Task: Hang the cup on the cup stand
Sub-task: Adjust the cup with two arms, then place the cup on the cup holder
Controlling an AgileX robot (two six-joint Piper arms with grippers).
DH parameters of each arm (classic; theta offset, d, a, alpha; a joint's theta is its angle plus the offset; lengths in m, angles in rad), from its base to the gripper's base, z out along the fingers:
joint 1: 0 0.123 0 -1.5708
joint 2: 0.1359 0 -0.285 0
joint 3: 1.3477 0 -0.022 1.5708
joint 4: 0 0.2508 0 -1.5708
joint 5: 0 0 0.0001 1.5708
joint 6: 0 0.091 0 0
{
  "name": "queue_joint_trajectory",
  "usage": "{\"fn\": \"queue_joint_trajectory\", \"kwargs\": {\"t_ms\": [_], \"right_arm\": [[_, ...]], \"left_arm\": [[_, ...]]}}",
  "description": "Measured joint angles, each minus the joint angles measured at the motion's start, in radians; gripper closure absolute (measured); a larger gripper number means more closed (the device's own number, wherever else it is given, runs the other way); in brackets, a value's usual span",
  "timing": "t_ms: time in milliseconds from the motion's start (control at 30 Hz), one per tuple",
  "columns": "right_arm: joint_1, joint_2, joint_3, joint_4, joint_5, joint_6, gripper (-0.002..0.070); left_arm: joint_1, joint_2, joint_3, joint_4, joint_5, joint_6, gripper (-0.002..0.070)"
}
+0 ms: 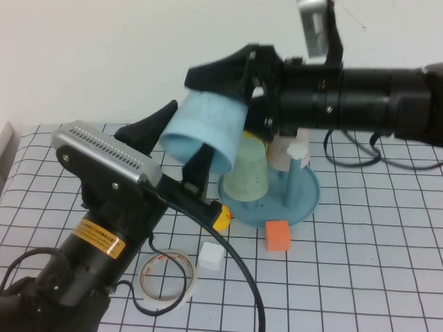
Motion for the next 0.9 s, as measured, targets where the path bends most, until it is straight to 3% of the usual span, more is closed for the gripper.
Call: {"fn": "queue_joint_trajectory", "kwargs": {"t_ms": [133, 333, 433, 633, 733, 900], "right_arm": [[-0.036, 0.000, -0.034, 0.000, 0.002, -0.065, 0.0104], [-0.113, -0.025, -0.043, 0.000, 0.020, -0.226, 0.0104], [-0.155, -0.052, -0.043, 0.000, 0.059, -0.377, 0.0104], [-0.174, -0.095, -0.046, -0.090, 0.098, -0.697, 0.0104], [-0.174, -0.099, -0.047, -0.202, 0.080, -0.793, 0.0104], [-0.174, -0.085, -0.047, -0.345, -0.056, -0.812, 0.0105]], "left_arm": [[0.000, -0.032, 0.029, 0.051, 0.004, 0.000, 0.0204], [0.000, -0.149, 0.138, 0.045, 0.004, 0.000, 0.0237], [0.000, -0.231, 0.213, -0.011, 0.004, -0.002, 0.0311], [0.000, -0.430, 0.355, -0.142, 0.004, -0.025, 0.0612], [0.000, -0.520, 0.412, -0.196, 0.046, -0.027, 0.0657], [0.000, -0.616, 0.484, -0.235, 0.099, -0.029, 0.0673]]}}
